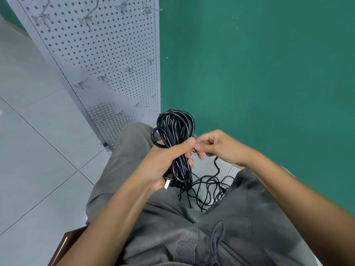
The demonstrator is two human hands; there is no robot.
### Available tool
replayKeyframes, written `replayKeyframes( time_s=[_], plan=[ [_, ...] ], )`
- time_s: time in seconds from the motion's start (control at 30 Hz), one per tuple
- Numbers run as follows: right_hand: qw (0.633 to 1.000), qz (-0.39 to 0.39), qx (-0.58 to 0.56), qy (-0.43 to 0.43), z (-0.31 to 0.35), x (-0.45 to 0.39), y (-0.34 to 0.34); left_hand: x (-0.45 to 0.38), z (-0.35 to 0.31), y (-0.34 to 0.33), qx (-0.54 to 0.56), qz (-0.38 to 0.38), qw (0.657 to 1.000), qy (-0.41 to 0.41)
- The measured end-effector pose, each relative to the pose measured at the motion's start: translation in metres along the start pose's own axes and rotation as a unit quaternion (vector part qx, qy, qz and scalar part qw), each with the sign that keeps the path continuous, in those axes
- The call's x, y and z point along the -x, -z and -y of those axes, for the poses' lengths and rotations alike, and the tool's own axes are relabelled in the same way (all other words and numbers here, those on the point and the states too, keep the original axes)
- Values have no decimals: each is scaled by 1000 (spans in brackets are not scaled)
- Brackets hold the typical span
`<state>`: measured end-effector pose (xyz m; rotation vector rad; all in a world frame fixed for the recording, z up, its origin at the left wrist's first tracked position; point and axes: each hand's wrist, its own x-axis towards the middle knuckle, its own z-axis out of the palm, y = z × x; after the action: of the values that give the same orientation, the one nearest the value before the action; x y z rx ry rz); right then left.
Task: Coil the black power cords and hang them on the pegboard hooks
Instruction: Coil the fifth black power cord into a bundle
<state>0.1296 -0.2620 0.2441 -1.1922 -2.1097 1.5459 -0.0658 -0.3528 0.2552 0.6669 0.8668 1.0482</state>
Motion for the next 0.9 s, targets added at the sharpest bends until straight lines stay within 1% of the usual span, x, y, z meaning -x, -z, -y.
replayKeyframes(
  time_s=[0.17,0.3,0.43,0.57,0.67,0.7,0.83,0.9],
  plan=[
    [999,-21,22,-14,-23,-1,7,-3,4,-1,30,-34,999,-10],
    [999,-20,43,-12,-27,-3,15,-7,8,0,36,-65,997,-19],
    [999,-22,35,-19,-27,-7,19,-10,11,3,50,-103,993,-26],
    [998,-27,48,-30,-31,-10,20,-13,10,8,83,-146,985,-39],
    [997,-35,54,-30,-31,-12,16,-14,13,7,41,-177,982,-56],
    [997,-39,52,-32,-31,-13,16,-14,14,6,29,-183,981,-65],
    [997,-57,41,-37,-33,-13,18,-13,13,5,50,-186,979,-67],
    [995,-76,63,-33,-38,-13,23,-14,14,4,54,-189,978,-71]
  ],
)
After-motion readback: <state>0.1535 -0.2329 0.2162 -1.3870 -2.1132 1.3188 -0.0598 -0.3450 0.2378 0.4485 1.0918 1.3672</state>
